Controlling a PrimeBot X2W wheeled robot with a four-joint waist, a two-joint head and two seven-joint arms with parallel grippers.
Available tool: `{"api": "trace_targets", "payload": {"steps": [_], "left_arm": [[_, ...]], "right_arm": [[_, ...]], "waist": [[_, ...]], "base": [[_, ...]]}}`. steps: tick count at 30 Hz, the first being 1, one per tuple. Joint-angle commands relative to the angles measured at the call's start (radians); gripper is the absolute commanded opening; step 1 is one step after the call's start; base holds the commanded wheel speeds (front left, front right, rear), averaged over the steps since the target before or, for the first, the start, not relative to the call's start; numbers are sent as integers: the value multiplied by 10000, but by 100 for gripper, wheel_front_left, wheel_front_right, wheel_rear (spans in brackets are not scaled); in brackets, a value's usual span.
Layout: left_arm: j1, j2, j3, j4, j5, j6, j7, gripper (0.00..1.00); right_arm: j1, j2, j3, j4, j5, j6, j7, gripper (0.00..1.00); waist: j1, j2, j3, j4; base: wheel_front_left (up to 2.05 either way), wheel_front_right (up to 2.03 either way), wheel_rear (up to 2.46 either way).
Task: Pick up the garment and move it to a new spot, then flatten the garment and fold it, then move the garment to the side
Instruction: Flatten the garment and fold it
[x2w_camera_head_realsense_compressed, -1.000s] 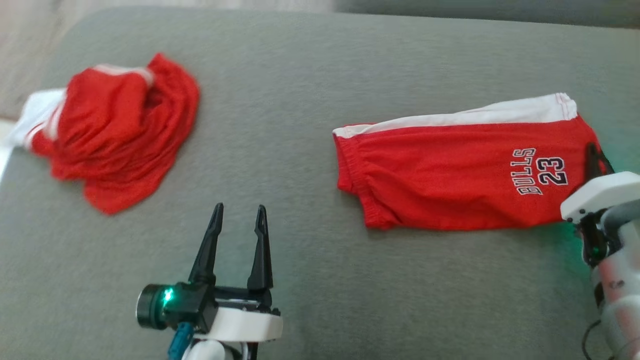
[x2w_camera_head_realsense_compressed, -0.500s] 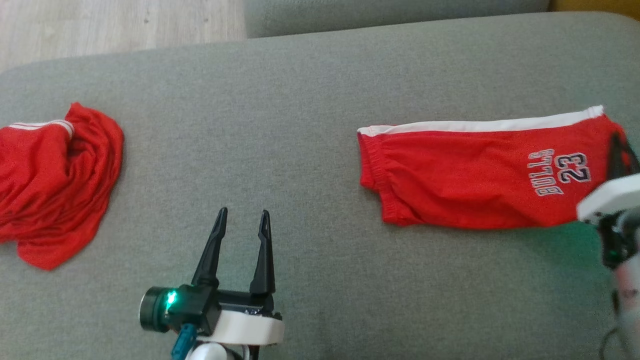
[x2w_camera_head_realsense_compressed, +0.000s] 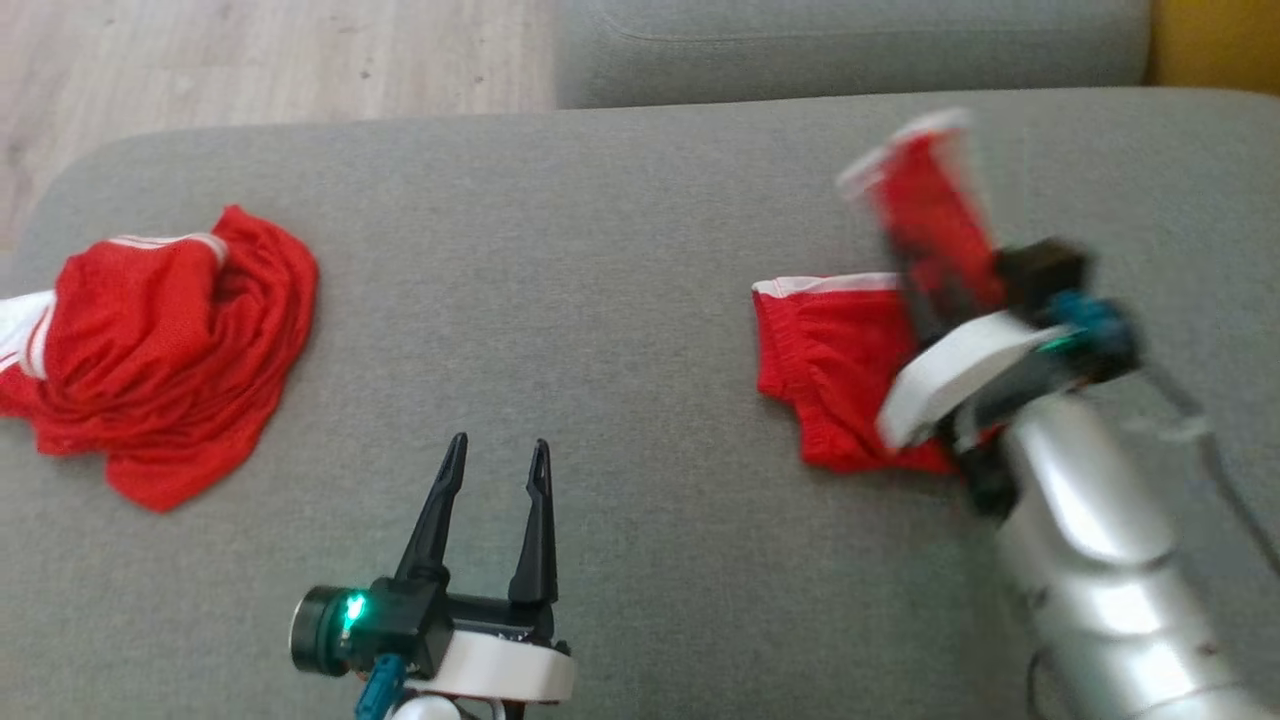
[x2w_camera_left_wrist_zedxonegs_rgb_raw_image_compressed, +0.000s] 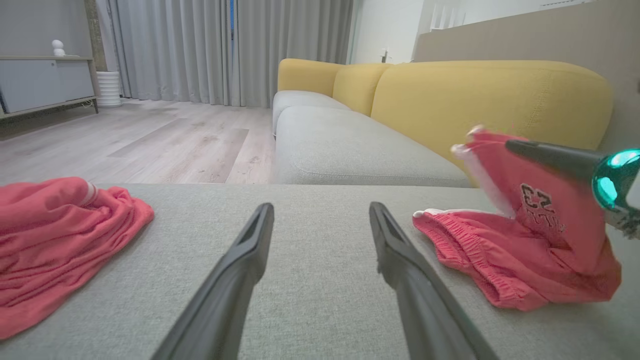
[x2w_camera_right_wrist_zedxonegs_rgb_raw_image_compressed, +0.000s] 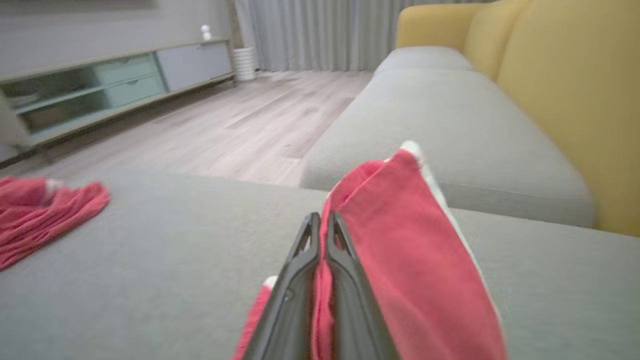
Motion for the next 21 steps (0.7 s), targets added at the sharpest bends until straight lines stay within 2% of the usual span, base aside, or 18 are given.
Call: {"api": "trace_targets", "payload": {"steps": [1, 2, 4, 5, 6, 7, 9, 15, 19, 21], "left_arm": [[-154, 7, 234, -254, -46, -38, -93, 100], [-154, 7, 234, -254, -46, -38, -93, 100], [-169, 7, 190, -227, -81, -35, -93, 100], [-176, 7, 182, -221, -102, -24, -93, 100], [-176, 7, 186, -229, -123, -2, -93, 100], [-171, 7, 191, -238, -139, 15, -93, 100], [-141, 7, 236, -278, -173, 62, -93, 100], [195, 7, 537, -449, -470, 332, -93, 100], [518, 7, 728, -441, -324, 680, -93, 100], [649, 7, 799, -462, -246, 816, -93, 100]], "right_arm": [[223, 199, 608, -391, 109, -7, 147, 0], [223, 199, 608, -391, 109, -7, 147, 0], [530, 289, 1289, -468, 245, -7, 353, 0], [684, 313, 1575, -499, 329, -7, 416, 27], [837, 331, 1770, -542, 430, -7, 438, 66], [980, 339, 1875, -608, 523, -7, 401, 100], [1270, 303, 1879, -823, 701, -7, 138, 100], [2306, -179, 1127, -1998, 1020, -7, -1534, 100], [3253, -329, -23, -2740, 992, -7, -1800, 100], [3733, -170, -760, -3365, 932, -7, -1812, 100]], "waist": [[1, 0, -49, 106], [1, 0, -49, 106], [1, 0, -71, 190], [1, 0, -79, 214], [1, 0, -89, 229], [1, 0, -98, 239], [1, 0, -143, 230], [1, 0, -607, -113], [1, 0, -1025, -396], [1, 0, -1155, -512]], "base": [[0, 0, 0], [0, 0, 0], [0, 0, 0], [0, 0, 0], [0, 0, 0], [0, 0, 0], [0, 0, 0], [0, 0, 0], [0, 0, 0], [0, 0, 0]]}}
